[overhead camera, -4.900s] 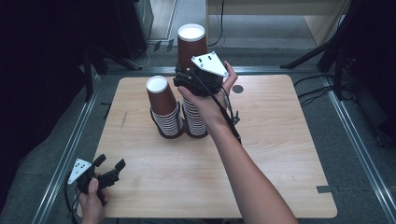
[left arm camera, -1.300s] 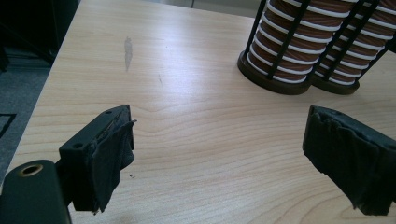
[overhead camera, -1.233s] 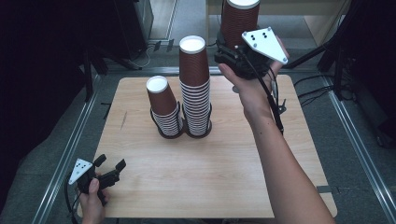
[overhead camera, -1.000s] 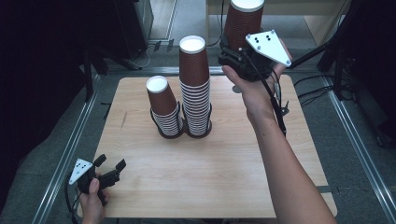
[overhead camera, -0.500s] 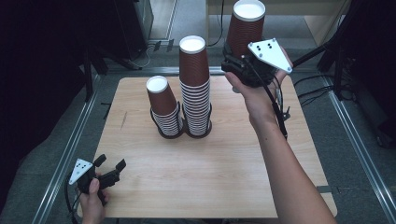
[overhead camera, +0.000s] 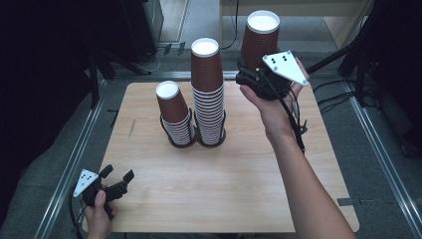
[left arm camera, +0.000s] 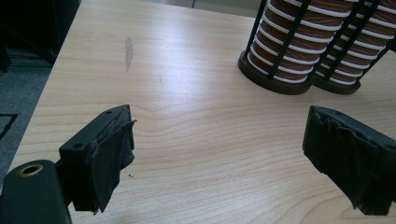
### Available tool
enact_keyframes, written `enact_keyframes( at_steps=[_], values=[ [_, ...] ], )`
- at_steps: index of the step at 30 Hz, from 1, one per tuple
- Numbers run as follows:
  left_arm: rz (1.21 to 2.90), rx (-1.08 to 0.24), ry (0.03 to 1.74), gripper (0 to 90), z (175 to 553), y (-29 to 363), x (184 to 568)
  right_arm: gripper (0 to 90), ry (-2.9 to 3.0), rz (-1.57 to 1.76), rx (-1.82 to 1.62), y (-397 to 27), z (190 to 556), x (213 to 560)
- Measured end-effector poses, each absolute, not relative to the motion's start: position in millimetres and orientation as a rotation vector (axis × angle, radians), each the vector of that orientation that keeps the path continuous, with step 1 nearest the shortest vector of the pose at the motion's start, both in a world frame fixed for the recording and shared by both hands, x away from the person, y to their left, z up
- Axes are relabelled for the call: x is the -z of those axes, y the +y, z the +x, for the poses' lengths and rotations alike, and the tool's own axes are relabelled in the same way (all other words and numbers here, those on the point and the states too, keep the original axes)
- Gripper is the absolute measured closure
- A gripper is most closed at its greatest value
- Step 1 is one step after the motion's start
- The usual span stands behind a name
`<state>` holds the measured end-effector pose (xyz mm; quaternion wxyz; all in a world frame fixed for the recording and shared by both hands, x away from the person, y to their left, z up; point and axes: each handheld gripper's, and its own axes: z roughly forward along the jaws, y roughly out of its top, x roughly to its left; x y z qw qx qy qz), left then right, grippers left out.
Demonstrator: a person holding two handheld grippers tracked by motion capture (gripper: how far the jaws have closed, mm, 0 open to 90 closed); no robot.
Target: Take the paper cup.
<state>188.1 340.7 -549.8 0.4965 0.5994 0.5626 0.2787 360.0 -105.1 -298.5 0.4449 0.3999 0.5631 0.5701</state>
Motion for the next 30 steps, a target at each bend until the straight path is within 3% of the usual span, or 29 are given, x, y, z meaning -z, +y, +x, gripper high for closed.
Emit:
enact_keyframes(
  at_steps=[30],
  values=[
    [1.462, -0.682, 1.359, 9.1, 187.8, 339.8, 549.7, 12.3, 1.418, 1.029, -1.399, -117.0, 354.6, 330.2]
  ],
)
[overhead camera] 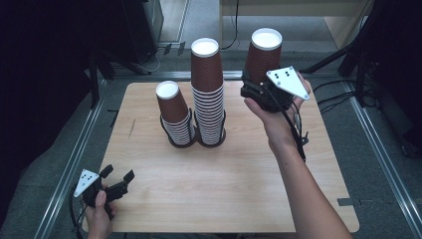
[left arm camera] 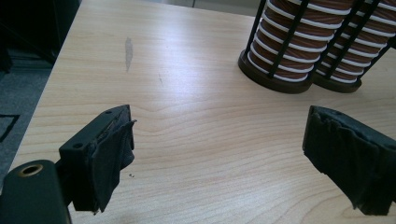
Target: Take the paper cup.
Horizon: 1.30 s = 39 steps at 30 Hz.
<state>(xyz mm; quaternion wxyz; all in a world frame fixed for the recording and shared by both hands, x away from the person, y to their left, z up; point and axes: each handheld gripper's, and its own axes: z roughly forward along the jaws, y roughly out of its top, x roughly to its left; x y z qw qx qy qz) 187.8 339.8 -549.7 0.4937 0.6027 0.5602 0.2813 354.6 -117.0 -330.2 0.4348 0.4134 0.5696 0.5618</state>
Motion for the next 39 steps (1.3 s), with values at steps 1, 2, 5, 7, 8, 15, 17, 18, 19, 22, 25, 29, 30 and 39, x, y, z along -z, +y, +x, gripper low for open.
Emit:
enact_keyframes(
  at_steps=[1, 2, 5, 7, 8, 15, 17, 18, 19, 22, 25, 29, 30, 39],
  values=[
    [1.462, -0.682, 1.358, 9.1, 187.8, 339.8, 549.7, 12.3, 1.420, 1.028, -1.397, -117.3, 353.7, 331.6],
    [1.461, -0.682, 1.358, 9.1, 187.8, 339.8, 549.7, 12.3, 1.421, 1.023, -1.394, -117.6, 352.9, 333.1],
    [1.453, -0.675, 1.362, 9.1, 187.8, 340.4, 549.6, 12.3, 1.428, 1.019, -1.389, -118.0, 350.6, 337.5],
    [1.447, -0.673, 1.360, 9.1, 187.7, 341.5, 549.5, 12.4, 1.430, 1.017, -1.389, -118.6, 349.3, 340.5],
    [1.444, -0.673, 1.361, 9.1, 187.6, 341.6, 549.3, 12.3, 1.431, 1.017, -1.390, -118.7, 348.7, 342.1],
    [1.496, -0.720, 1.345, 9.1, 187.7, 335.3, 547.7, 12.3, 1.439, 1.020, -1.385, -121.6, 344.6, 352.8],
    [1.513, -0.732, 1.345, 9.1, 188.2, 332.9, 547.0, 12.3, 1.442, 1.021, -1.381, -123.0, 343.3, 356.1],
    [1.518, -0.735, 1.346, 9.1, 188.3, 332.4, 546.7, 12.4, 1.442, 1.018, -1.380, -123.8, 342.6, 358.4],
    [1.524, -0.741, 1.348, 9.1, 188.5, 331.6, 546.1, 12.3, 1.444, 1.018, -1.380, -124.3, 342.0, 360.0],
    [1.521, -0.739, 1.353, 9.1, 189.5, 330.9, 544.2, 12.3, 1.451, 1.025, -1.378, -126.3, 338.8, 367.6],
    [1.506, -0.739, 1.345, 9.1, 191.2, 328.8, 539.3, 12.3, 1.457, 1.026, -1.377, -128.3, 336.4, 373.5],
    [1.511, -0.742, 1.325, 9.1, 194.5, 322.5, 534.2, 12.4, 1.465, 1.028, -1.369, -133.5, 333.1, 381.5],
    [1.512, -0.738, 1.320, 9.1, 195.6, 320.4, 533.3, 12.4, 1.465, 1.024, -1.369, -134.9, 332.9, 382.6],
    [1.550, -0.724, 1.255, 9.1, 208.0, 296.0, 524.8, 12.3, 1.480, 1.028, -1.366, -144.2, 329.0, 395.6]
  ],
)
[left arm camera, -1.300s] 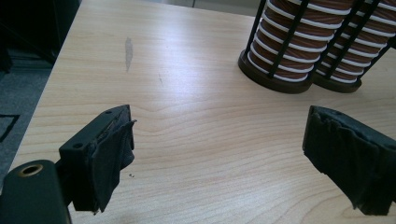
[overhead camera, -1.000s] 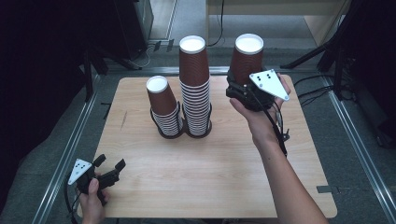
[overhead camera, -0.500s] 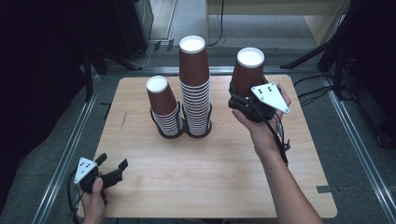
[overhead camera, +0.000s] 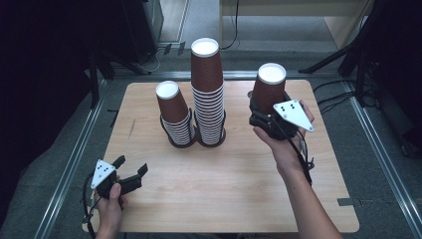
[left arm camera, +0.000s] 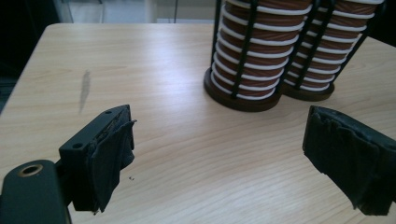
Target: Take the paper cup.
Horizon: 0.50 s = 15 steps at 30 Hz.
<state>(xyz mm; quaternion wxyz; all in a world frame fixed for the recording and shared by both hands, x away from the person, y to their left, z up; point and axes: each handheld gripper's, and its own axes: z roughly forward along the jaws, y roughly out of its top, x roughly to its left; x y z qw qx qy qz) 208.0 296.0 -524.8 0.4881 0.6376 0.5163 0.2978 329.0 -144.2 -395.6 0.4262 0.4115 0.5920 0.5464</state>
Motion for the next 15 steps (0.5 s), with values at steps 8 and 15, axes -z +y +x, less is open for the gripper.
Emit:
enact_keyframes(
  at_steps=[8, 15],
  values=[
    [1.546, -0.681, 1.210, 9.1, 222.6, 271.6, 518.0, 12.2, 1.509, 0.984, -1.353, -144.2, 320.1, 406.3],
    [1.536, -0.654, 1.172, 9.1, 235.4, 252.7, 511.6, 12.2, 1.525, 0.957, -1.347, -142.0, 312.1, 413.7]
  ],
)
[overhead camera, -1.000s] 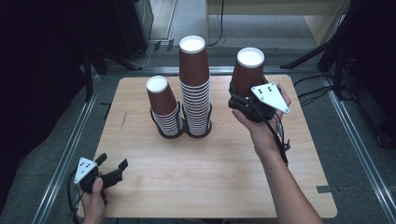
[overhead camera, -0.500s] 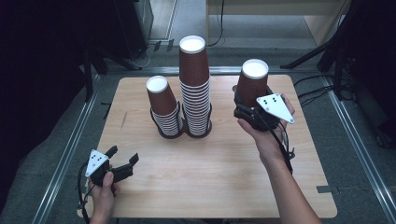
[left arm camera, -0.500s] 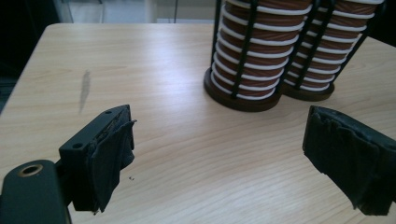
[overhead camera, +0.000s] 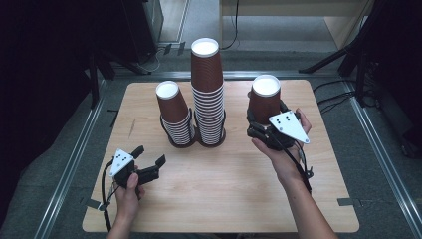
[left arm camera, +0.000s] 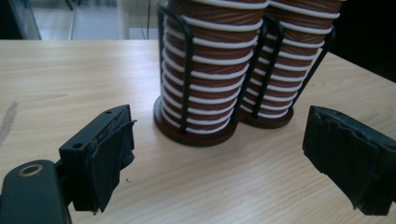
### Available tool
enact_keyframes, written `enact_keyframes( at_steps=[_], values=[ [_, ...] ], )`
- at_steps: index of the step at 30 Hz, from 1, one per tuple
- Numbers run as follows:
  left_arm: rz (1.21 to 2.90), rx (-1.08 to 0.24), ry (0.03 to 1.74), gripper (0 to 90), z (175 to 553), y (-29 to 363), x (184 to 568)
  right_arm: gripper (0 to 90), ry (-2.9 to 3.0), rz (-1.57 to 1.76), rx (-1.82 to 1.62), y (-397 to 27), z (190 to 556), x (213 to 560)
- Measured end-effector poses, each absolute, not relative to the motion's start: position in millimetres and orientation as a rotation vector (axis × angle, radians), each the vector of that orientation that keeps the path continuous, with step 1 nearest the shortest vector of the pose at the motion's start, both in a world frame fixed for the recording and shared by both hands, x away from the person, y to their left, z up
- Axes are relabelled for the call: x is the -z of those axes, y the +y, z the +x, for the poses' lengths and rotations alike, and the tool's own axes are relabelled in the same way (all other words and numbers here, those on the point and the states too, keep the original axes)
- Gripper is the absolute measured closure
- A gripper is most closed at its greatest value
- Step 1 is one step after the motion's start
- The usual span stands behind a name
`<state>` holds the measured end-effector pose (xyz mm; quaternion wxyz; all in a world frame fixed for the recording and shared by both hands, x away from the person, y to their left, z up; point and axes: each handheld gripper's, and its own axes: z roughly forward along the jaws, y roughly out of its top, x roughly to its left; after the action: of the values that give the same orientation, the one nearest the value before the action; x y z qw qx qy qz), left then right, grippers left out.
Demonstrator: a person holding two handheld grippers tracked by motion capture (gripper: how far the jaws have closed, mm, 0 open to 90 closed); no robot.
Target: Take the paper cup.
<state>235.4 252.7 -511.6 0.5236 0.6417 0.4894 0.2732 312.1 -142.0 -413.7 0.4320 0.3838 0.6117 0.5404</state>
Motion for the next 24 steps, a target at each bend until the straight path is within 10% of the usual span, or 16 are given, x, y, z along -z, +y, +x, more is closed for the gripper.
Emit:
enact_keyframes(
  at_steps=[24],
  values=[
    [1.551, -0.603, 0.994, 9.1, 255.1, 192.8, 477.6, 12.1, 1.603, 0.868, -1.276, -135.8, 298.3, 458.2]
  ],
)
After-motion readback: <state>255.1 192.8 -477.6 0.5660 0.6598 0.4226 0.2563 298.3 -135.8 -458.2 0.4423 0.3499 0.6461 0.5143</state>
